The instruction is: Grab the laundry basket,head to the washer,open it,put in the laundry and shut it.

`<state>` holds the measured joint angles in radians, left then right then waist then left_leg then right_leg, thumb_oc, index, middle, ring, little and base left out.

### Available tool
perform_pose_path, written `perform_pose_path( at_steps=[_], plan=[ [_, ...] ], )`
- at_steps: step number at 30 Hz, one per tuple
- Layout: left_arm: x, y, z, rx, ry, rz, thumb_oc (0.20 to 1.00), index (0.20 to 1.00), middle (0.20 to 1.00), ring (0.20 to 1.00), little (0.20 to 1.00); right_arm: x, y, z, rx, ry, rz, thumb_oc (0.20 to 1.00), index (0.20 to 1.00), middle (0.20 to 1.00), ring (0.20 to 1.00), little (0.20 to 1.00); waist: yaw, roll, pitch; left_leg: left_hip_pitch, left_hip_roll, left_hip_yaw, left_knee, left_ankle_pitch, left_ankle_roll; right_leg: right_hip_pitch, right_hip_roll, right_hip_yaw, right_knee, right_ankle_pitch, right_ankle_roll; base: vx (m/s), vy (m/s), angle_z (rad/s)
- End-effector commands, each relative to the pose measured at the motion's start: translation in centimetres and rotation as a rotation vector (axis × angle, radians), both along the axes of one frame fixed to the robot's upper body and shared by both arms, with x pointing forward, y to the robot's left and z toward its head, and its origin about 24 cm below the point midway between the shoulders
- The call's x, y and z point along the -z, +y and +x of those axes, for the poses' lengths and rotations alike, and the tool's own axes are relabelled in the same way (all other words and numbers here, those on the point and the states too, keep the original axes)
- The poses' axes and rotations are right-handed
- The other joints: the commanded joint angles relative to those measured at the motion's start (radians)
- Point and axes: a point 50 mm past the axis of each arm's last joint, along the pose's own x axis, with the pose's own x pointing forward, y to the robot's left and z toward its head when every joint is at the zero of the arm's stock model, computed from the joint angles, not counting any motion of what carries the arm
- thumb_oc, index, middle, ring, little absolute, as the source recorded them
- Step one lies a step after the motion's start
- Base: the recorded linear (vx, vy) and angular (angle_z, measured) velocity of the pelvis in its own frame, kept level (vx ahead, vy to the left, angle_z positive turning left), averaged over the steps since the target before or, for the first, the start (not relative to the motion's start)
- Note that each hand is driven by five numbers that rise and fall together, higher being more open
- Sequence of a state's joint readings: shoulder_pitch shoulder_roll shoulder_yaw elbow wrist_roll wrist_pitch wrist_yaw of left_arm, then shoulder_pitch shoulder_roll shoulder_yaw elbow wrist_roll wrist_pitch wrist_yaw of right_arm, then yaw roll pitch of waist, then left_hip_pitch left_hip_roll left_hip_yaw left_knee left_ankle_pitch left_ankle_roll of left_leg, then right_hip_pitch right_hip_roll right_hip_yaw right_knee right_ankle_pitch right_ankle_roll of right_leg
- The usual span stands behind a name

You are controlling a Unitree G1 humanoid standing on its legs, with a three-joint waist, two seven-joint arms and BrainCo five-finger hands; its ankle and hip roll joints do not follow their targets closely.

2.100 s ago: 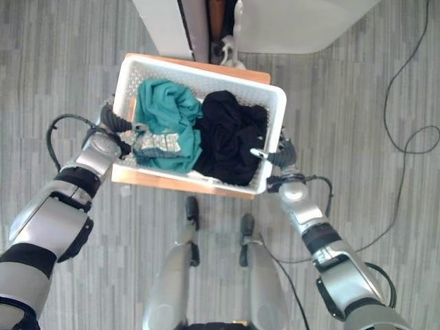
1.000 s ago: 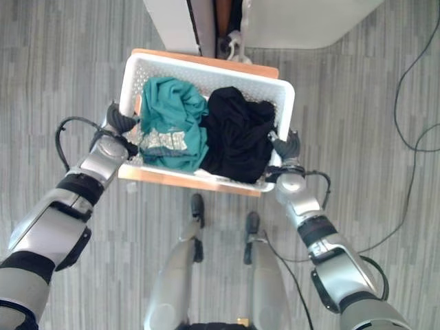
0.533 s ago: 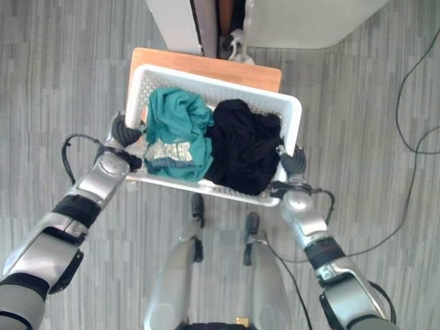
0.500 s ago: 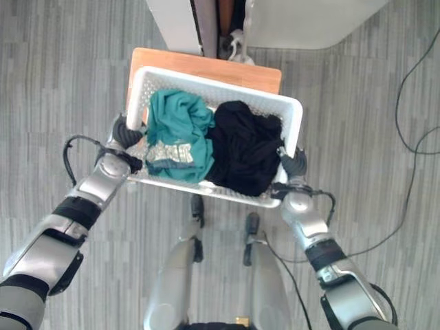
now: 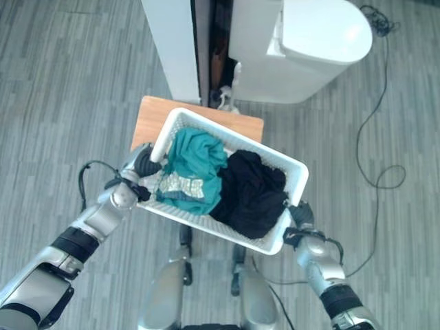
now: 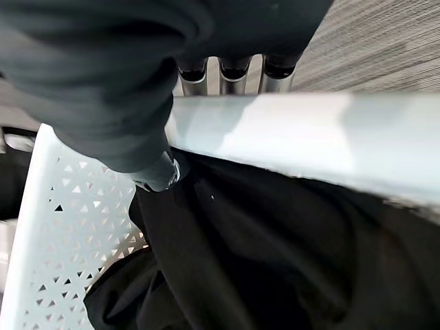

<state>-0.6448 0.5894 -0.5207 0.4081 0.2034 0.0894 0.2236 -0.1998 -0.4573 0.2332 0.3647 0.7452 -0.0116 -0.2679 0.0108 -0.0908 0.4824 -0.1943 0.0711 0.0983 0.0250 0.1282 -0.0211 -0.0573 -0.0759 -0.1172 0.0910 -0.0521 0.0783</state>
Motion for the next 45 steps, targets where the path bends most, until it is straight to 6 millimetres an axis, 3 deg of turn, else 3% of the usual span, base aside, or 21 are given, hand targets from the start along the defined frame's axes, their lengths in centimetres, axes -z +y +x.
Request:
perform_pose_path(
  at_steps=[1,6,8,12,22,29,30,31,32,33,37,38,39,43,45],
  plan=[
    [-0.2,-6.4,-0.6,0.271,-0.018,-0.001,0.200,0.200,0.200,0.200,0.200,-4.1,1.1,1.4,-0.139,-0.204,0.059,0.200,0.200,0.200,0.200,0.200,0.002,0.002,-0.180,0.062,0.033,-0.045,0.126,-0.224,0.008,-0.052,-0.090,-0.024,0.035,0.050,0.050,0.00,0.000,0.00],
    [0.7,-8.7,-0.6,0.323,0.050,-0.038,0.200,0.200,0.200,0.200,0.200,-4.3,0.4,1.4,-0.143,-0.187,0.052,0.200,0.200,0.200,0.200,0.200,-0.013,0.006,-0.221,0.123,0.030,-0.040,0.107,-0.229,0.017,-0.009,-0.088,-0.026,0.045,0.032,0.051,0.06,0.023,-0.01],
    [1.3,-10.5,-0.6,0.363,0.097,-0.059,0.200,0.200,0.200,0.200,0.200,-4.2,-0.6,1.1,-0.139,-0.170,0.041,0.200,0.200,0.200,0.200,0.200,-0.022,0.010,-0.252,0.159,0.027,-0.037,0.096,-0.234,0.022,0.018,-0.089,-0.029,0.051,0.025,0.051,0.07,0.029,-0.02],
    [1.5,-12.3,-0.6,0.406,0.137,-0.063,0.200,0.200,0.200,0.200,0.200,-3.9,-2.3,0.6,-0.105,-0.140,0.024,0.200,0.200,0.200,0.200,0.200,-0.033,0.014,-0.291,0.203,0.019,-0.030,0.084,-0.244,0.030,0.054,-0.092,-0.027,0.043,0.028,0.055,0.08,0.046,-0.09],
    [1.3,-13.7,-0.4,0.468,0.167,0.012,0.200,0.200,0.200,0.200,0.200,-4.2,-6.5,-1.2,-0.049,-0.096,-0.061,0.200,0.200,0.200,0.200,0.200,-0.061,0.021,-0.343,0.267,-0.021,0.002,0.059,-0.275,0.062,0.085,-0.123,0.010,0.004,0.067,0.086,0.01,0.103,-0.15],
    [1.2,-14.7,-0.4,0.497,0.172,0.042,0.200,0.200,0.200,0.200,0.200,-4.4,-7.5,-2.3,-0.024,-0.108,-0.054,0.200,0.200,0.200,0.200,0.200,-0.082,0.003,-0.324,0.239,-0.062,0.017,0.064,-0.282,0.090,0.032,-0.153,0.058,0.006,0.130,0.117,-0.15,0.116,-0.18],
    [0.9,-14.9,-0.3,0.504,0.165,0.047,0.200,0.200,0.200,0.200,0.200,-4.7,-7.6,-2.3,-0.016,-0.123,-0.048,0.200,0.200,0.200,0.200,0.200,-0.091,-0.005,-0.311,0.215,-0.073,0.031,0.068,-0.282,0.095,0.000,-0.160,0.078,-0.007,0.181,0.128,-0.17,0.055,-0.39],
    [0.9,-14.9,-0.3,0.504,0.165,0.047,0.200,0.200,0.200,0.200,0.200,-4.7,-7.6,-2.3,-0.016,-0.123,-0.048,0.200,0.200,0.200,0.200,0.200,-0.088,-0.006,-0.314,0.211,-0.073,0.034,0.069,-0.282,0.096,-0.004,-0.160,0.081,-0.008,0.184,0.128,-0.37,0.052,-0.52],
    [0.7,-14.9,-0.1,0.502,0.155,0.059,0.200,0.200,0.200,0.200,0.200,-4.9,-7.1,-1.8,-0.020,-0.143,-0.025,0.200,0.200,0.200,0.200,0.200,-0.092,-0.015,-0.290,0.173,-0.071,0.063,0.090,-0.280,0.098,-0.056,-0.165,0.090,-0.010,0.256,0.139,-0.21,0.002,-0.53],
    [0.7,-14.9,-0.1,0.502,0.155,0.059,0.200,0.200,0.200,0.200,0.200,-4.9,-7.1,-1.8,-0.020,-0.143,-0.025,0.200,0.200,0.200,0.200,0.200,-0.091,-0.015,-0.291,0.171,-0.071,0.064,0.091,-0.280,0.098,-0.058,-0.165,0.091,-0.009,0.257,0.139,-0.36,0.048,-0.37],
    [0.1,-14.2,0.1,0.490,0.141,0.071,0.200,0.200,0.200,0.200,0.200,-5.1,-6.1,-2.1,-0.066,-0.174,-0.001,0.200,0.200,0.200,0.200,0.200,-0.067,0.012,-0.270,0.125,-0.033,0.126,0.117,-0.262,0.103,-0.058,-0.141,-0.076,0.182,0.071,0.096,-0.18,0.074,-0.61],
    [0.1,-13.8,0.3,0.479,0.143,0.085,0.200,0.200,0.200,0.200,0.200,-4.6,-5.7,-2.3,-0.081,-0.163,0.004,0.200,0.200,0.200,0.200,0.200,-0.052,0.020,-0.279,0.131,-0.021,0.151,0.121,-0.272,0.097,-0.033,-0.146,-0.142,0.291,0.005,0.092,-0.08,0.030,-0.60],
    [0.1,-13.5,0.3,0.473,0.144,0.090,0.200,0.200,0.200,0.200,0.200,-4.4,-5.6,-2.4,-0.086,-0.154,0.004,0.200,0.200,0.200,0.200,0.200,-0.047,0.017,-0.282,0.135,-0.021,0.162,0.122,-0.275,0.096,-0.021,-0.151,-0.164,0.309,-0.017,0.086,-0.07,-0.002,-0.59],
    [-0.4,-11.6,0.9,0.425,0.127,0.106,0.200,0.200,0.200,0.200,0.200,-3.5,-4.7,-2.5,-0.107,-0.121,0.013,0.200,0.200,0.200,0.200,0.200,-0.005,0.006,-0.326,0.116,-0.006,0.274,0.140,-0.263,0.094,0.091,-0.183,-0.228,0.295,-0.003,0.089,-0.17,-0.091,-0.68],
    [-0.3,-10.3,1.1,0.394,0.133,0.092,0.200,0.200,0.200,0.200,0.200,-3.0,-4.1,-2.5,-0.117,-0.104,0.024,0.200,0.200,0.200,0.200,0.200,0.022,0.004,-0.358,0.108,0.001,0.335,0.119,-0.234,0.088,0.149,-0.184,-0.213,0.226,0.030,0.101,-0.25,-0.187,-1.41]
  ],
)
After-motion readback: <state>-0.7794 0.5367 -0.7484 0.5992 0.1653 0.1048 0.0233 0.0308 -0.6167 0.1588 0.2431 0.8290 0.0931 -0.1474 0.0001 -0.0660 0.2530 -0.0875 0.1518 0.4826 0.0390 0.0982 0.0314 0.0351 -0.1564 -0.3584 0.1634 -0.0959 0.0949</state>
